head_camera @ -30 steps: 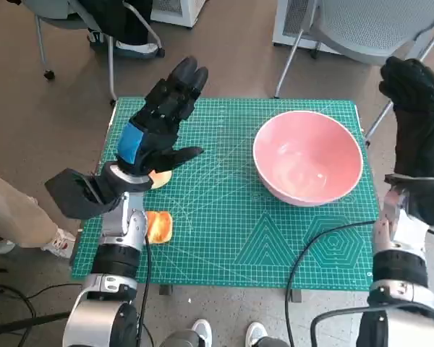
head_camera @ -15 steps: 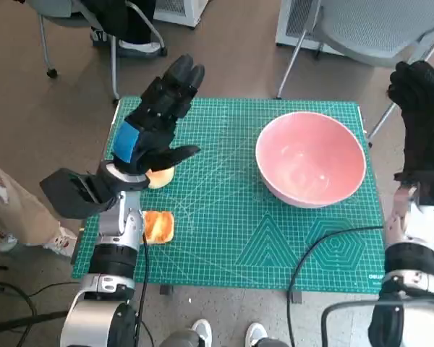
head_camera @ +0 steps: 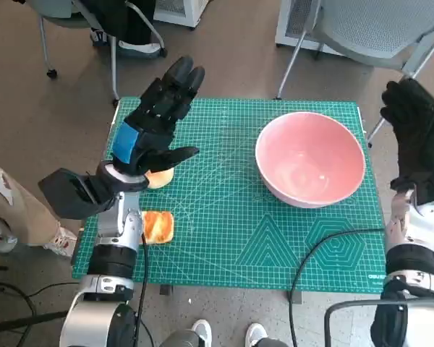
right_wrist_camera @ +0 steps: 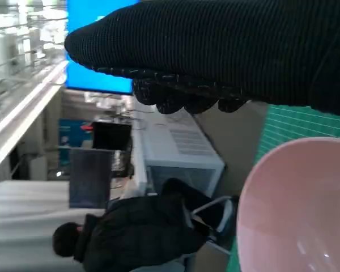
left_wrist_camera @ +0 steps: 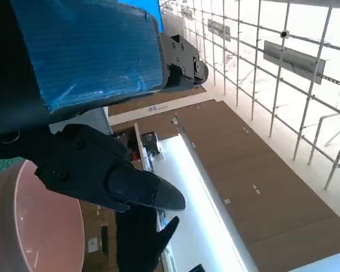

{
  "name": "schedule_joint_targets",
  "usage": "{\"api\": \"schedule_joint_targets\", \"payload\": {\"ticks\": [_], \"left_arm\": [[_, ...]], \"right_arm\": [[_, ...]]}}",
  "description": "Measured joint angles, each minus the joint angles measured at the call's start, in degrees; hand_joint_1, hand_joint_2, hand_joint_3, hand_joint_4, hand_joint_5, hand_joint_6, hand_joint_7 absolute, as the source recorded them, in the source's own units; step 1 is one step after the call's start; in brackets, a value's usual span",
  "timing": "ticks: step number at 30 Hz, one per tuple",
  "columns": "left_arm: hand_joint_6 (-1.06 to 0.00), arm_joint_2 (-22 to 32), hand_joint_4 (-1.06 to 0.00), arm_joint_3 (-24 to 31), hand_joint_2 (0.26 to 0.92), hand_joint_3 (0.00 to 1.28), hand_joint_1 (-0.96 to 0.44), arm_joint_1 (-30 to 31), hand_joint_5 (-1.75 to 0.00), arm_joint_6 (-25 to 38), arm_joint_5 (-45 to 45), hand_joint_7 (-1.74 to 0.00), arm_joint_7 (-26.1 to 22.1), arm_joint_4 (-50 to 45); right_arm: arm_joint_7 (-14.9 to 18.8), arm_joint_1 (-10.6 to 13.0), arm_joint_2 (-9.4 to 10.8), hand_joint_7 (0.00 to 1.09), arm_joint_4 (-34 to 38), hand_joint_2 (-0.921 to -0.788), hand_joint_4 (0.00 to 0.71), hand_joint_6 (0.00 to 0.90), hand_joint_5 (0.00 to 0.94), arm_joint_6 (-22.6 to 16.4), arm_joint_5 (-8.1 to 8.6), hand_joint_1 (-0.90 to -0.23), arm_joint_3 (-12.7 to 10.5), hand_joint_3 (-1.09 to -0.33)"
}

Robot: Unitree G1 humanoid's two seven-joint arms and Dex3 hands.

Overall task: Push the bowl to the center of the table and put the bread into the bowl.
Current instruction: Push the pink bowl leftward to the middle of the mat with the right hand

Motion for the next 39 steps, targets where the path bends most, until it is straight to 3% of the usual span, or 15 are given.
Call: {"api": "schedule_joint_targets", "payload": {"ticks": [11, 22, 39], "left_arm": [[-0.24, 0.88, -0.09, 0.12, 0.921, 0.05, -0.49, 1.26, 0.00, 1.23, -0.08, -0.03, 0.09, -2.12], [-0.24, 1.25, -0.10, 0.17, 0.921, 0.05, -0.50, 1.75, 0.00, 1.90, -0.10, -0.04, 0.25, -3.04], [-0.24, 1.66, -0.10, 0.61, 0.921, 0.05, -0.49, 2.26, 0.00, 2.25, -0.12, -0.04, 0.26, -3.66]], "right_arm": [[-1.39, 0.62, 0.03, 0.19, 1.66, -0.921, 0.130, 0.142, 0.001, 5.07, -0.58, -0.676, -0.66, -0.952], [-2.26, 1.86, 0.66, 0.16, 2.44, -0.921, 0.130, 0.174, 0.001, 10.06, -0.99, -0.688, -2.17, -0.891], [-2.70, 1.96, 1.39, 0.13, 2.45, -0.921, 0.143, 0.189, 0.005, 12.04, -1.15, -0.682, -4.10, -0.875]]}}
